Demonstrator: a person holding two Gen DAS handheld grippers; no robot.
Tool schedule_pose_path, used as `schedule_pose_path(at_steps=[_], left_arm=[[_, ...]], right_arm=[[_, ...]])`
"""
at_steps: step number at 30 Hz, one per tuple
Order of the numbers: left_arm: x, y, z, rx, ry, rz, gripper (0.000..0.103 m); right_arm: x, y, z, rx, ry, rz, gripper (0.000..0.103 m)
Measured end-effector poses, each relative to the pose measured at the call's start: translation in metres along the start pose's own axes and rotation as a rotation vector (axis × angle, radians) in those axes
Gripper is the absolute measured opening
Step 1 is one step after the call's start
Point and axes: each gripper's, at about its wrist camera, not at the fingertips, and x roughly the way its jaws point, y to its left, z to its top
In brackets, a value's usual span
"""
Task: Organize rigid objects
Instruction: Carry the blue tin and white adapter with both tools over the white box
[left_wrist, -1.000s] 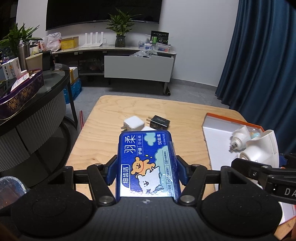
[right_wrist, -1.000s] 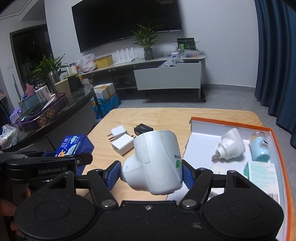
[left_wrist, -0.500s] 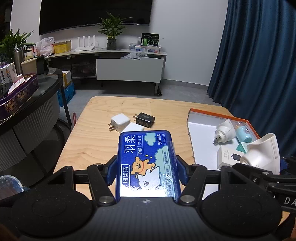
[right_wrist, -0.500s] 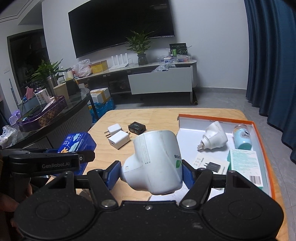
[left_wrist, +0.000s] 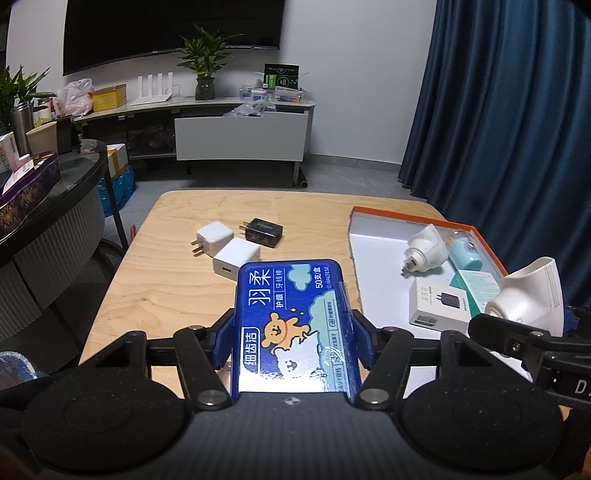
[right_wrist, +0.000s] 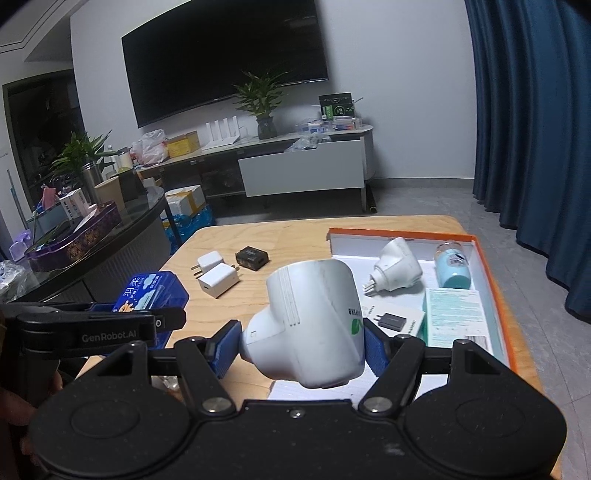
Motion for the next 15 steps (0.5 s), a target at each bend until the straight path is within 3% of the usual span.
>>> schedule_pose_path(at_steps=[15], left_arm=[[0.005, -0.025, 0.001, 0.044, 0.010, -0.045, 0.063]], right_arm=[[-0.012, -0.020, 0.000, 0.040, -0.027, -0.048, 0.082]])
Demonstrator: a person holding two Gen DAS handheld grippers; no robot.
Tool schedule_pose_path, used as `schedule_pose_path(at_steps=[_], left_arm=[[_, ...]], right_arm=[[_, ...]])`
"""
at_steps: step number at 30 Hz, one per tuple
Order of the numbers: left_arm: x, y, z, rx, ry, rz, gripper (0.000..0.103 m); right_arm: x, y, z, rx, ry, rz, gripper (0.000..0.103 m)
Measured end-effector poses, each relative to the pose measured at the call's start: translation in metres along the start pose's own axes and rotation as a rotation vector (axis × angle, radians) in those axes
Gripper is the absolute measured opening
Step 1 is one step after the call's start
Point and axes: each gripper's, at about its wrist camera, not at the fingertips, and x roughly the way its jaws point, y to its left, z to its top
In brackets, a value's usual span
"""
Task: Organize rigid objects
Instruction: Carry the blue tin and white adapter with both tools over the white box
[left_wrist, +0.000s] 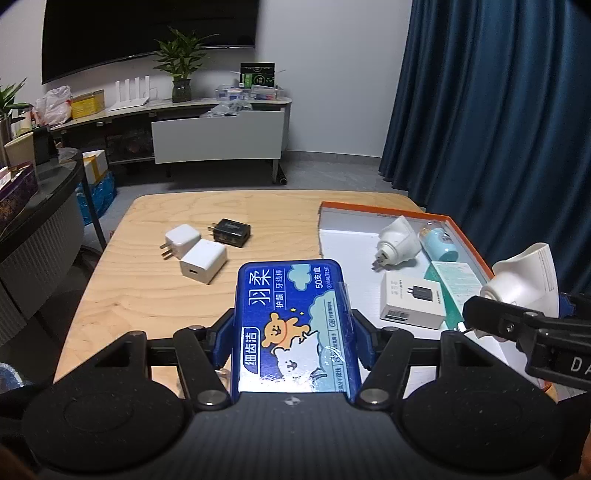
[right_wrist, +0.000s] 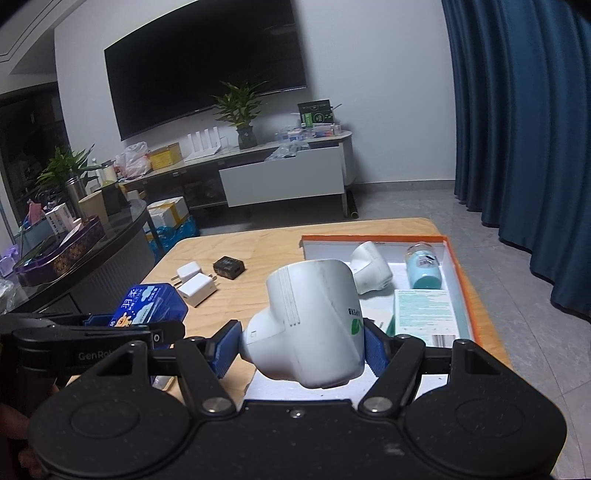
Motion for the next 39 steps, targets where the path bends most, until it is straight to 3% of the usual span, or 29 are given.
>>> schedule_pose_path(at_steps=[26, 39], left_arm=[[0.024, -0.053, 0.011, 0.085, 0.045, -0.122, 0.063], [0.041, -0.072, 0.024, 0.115, 0.057, -0.152, 0.063]], right_arm=[[-0.010, -0.053, 0.009, 0.082, -0.022, -0.128, 0.082], [-0.002, -0.065, 0.020, 0.096, -0.025, -0.150, 0.082]])
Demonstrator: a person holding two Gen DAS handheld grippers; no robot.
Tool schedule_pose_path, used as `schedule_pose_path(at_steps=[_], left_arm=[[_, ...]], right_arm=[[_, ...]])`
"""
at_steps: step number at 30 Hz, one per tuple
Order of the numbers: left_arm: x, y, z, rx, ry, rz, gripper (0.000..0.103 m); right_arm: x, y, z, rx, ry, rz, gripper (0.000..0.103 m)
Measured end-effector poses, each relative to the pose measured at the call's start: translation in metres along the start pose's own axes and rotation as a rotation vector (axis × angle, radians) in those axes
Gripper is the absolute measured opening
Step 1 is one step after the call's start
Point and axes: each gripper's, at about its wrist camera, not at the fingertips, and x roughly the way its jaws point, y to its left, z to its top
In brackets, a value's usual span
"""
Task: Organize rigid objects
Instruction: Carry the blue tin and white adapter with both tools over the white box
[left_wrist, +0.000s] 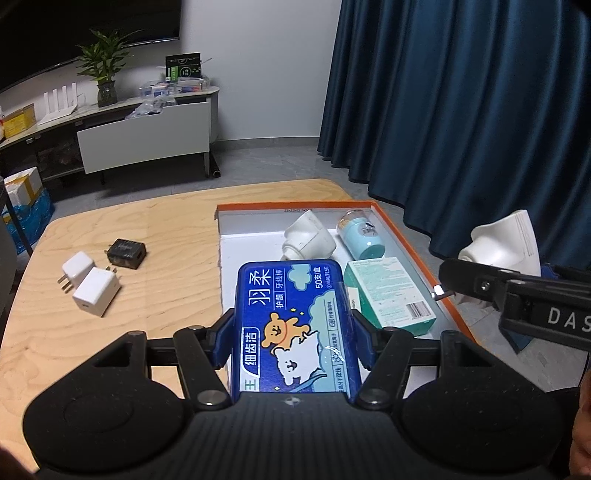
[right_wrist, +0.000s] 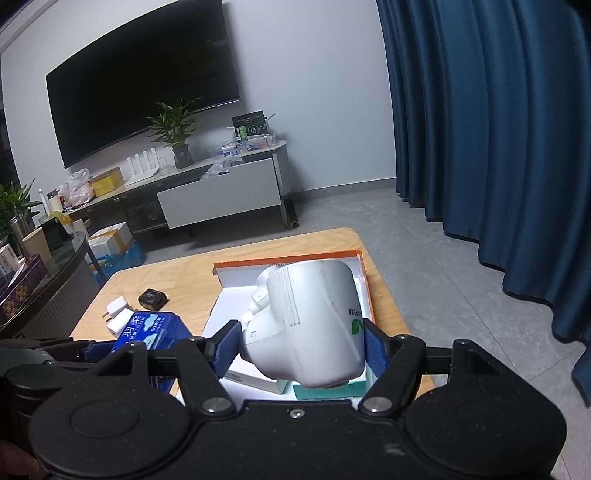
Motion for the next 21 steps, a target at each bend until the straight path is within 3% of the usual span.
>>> schedule_pose_path(at_steps=[21], left_arm=[[0.034, -0.015, 0.020, 0.028, 0.015, -0.027, 0.063]], right_arm=[[0.047, -0.012, 0.027, -0.009, 0.030, -0.015, 0.082]])
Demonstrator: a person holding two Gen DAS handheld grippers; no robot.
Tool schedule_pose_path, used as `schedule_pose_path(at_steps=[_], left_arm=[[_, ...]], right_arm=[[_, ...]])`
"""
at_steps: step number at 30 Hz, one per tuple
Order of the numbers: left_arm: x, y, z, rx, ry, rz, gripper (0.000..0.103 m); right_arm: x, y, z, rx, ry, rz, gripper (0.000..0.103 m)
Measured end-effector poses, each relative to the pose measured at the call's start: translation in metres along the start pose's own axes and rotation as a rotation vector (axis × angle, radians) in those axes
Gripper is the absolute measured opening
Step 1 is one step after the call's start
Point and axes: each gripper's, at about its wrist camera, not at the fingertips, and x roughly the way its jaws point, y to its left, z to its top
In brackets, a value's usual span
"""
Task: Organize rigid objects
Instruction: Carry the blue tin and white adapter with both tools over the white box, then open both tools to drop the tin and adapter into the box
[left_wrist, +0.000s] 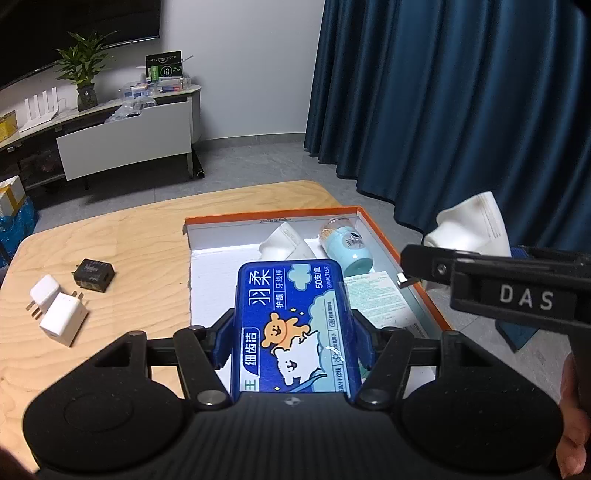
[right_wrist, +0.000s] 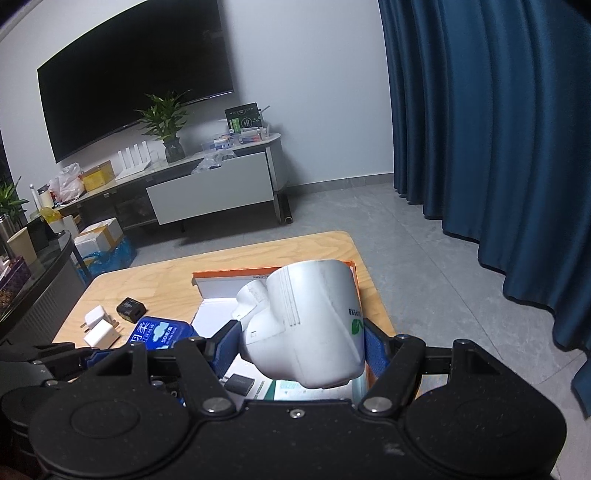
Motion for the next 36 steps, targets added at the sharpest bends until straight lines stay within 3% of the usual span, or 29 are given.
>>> schedule_pose_path(at_steps=[18, 30, 36], left_arm=[[0.025, -0.003, 0.010, -0.008, 0.026, -0.005, 0.063], [0.043, -0.001, 0.015, -0.018, 0.047, -0.015, 0.064], [0.050, 0.001, 0.014, -0.024, 0.063, -0.008, 0.064]], right_arm=[[0.038, -0.002, 0.018, -0.033, 0.030, 0.002, 0.082], [0.085, -0.003, 0.032, -0.040, 0.084, 0.038, 0.083], [0.091, -0.013, 0.045, 0.014, 0.013, 0.055, 0.086]])
